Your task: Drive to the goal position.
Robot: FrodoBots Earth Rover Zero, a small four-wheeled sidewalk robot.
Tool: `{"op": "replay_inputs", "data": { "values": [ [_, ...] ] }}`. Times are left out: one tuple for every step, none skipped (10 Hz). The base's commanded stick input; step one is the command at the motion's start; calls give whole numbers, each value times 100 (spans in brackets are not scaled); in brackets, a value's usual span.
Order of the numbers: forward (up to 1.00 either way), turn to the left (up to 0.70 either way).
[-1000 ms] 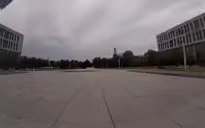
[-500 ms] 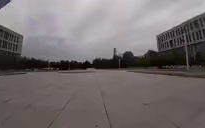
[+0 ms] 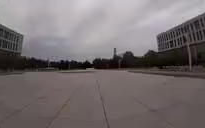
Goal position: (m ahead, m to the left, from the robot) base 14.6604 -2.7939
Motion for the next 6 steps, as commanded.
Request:
{"op": "replay_inputs", "data": {
  "values": [
    [70, 0],
    [70, 0],
    [70, 0],
    [70, 0],
    [70, 0],
    [70, 0]
  ]
}}
